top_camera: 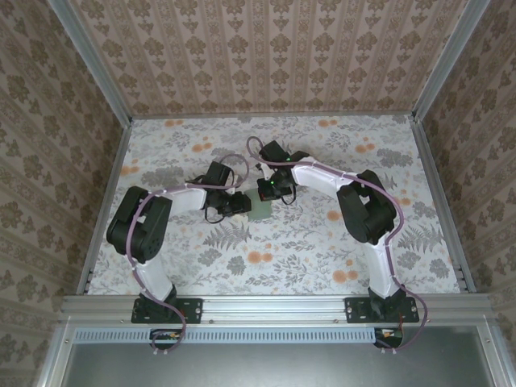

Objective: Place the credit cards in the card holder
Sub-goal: Close the button on the card holder.

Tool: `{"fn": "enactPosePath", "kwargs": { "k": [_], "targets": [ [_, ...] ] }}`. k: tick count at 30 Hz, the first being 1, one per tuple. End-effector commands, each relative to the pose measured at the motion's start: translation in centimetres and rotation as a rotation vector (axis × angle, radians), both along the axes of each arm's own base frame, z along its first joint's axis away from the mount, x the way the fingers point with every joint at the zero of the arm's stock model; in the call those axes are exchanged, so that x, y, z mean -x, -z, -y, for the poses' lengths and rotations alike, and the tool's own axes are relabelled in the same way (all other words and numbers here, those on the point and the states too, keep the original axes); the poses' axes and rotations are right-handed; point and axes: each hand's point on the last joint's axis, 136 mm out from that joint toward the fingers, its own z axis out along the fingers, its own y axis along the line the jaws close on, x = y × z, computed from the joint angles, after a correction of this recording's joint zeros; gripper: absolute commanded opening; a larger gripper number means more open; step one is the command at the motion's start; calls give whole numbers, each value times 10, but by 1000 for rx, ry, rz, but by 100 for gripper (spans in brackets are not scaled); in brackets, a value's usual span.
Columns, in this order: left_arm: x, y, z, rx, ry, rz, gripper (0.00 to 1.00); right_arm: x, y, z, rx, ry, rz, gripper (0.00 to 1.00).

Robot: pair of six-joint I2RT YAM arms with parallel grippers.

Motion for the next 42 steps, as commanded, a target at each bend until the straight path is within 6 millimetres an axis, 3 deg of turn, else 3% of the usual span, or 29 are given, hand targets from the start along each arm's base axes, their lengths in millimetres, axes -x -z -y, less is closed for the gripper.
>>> {"fn": "enactPosePath", "kwargs": {
  "k": [1,17,34,42],
  "targets": [
    [-1,7,5,-2,7,-19,29,4,9,-6,1,-13,-37,5],
    [-2,8,6,-3,11,-15,28,9,18,-13,1,-38,-61,5],
    [-4,9,6,0,9,-13,27,31,63,2,154,-70,-134,5],
    [-6,9,6,1,8,-11,27,52,77,7,246,-113,-159,4]
  ]
}}
